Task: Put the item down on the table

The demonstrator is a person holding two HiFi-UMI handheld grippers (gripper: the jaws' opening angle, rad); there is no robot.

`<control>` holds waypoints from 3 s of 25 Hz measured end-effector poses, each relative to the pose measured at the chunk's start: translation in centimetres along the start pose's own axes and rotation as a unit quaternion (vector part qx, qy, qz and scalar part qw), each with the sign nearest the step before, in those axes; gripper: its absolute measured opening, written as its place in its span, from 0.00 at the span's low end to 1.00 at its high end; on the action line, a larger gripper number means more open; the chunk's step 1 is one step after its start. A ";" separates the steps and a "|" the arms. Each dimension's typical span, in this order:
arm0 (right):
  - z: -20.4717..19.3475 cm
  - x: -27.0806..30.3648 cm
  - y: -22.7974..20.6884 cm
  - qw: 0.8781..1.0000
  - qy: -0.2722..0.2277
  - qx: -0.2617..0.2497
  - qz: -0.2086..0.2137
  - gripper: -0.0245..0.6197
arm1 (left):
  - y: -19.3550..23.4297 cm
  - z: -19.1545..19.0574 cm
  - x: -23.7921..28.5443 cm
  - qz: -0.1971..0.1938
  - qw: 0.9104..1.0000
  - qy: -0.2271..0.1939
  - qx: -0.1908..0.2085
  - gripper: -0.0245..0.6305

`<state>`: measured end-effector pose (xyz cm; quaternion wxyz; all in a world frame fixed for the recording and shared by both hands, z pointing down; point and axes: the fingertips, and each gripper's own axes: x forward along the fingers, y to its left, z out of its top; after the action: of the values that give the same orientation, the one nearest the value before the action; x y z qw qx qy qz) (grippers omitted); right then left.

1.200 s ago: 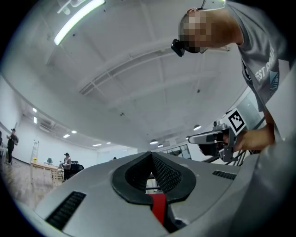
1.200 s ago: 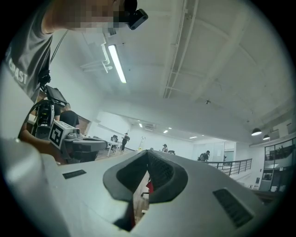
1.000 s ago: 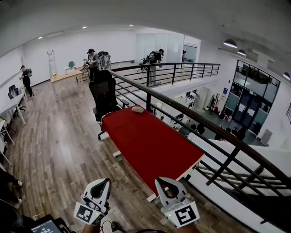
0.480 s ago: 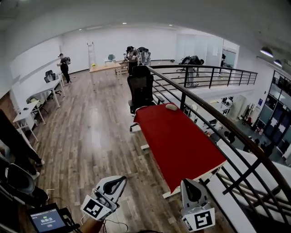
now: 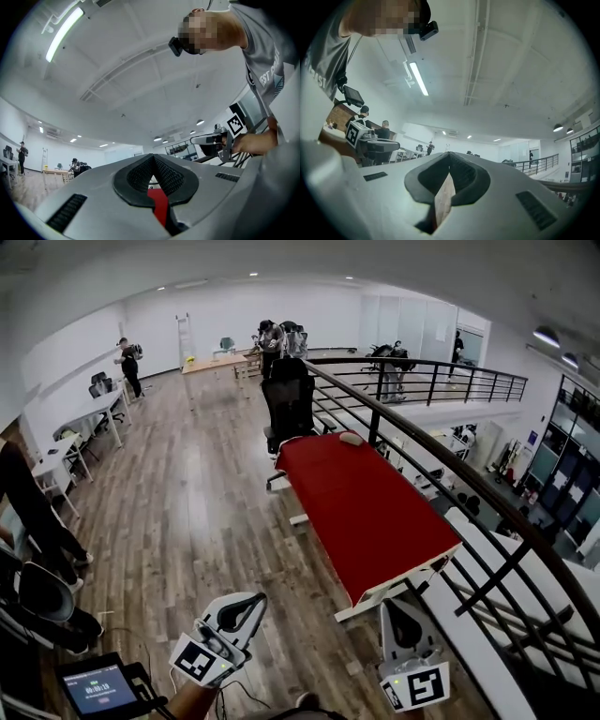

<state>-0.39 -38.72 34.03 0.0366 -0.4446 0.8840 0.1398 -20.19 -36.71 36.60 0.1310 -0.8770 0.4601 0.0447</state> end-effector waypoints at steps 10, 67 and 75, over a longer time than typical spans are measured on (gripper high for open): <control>5.2 -18.0 15.4 1.000 -0.010 -0.002 -0.012 0.04 | -12.6 3.5 -18.9 -0.029 1.000 -0.001 0.010 0.04; 20.9 -69.6 33.8 0.997 0.021 0.001 0.069 0.04 | -55.6 21.3 -57.0 0.081 0.997 -0.009 -0.007 0.04; 24.8 -72.2 42.3 0.998 0.017 -0.018 0.061 0.04 | -55.0 23.3 -65.8 0.073 0.997 -0.027 -0.016 0.04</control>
<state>7.93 48.17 33.04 0.0051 -0.3922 0.9075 0.1505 -11.88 51.70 37.67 0.1257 -0.8416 0.5183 0.0854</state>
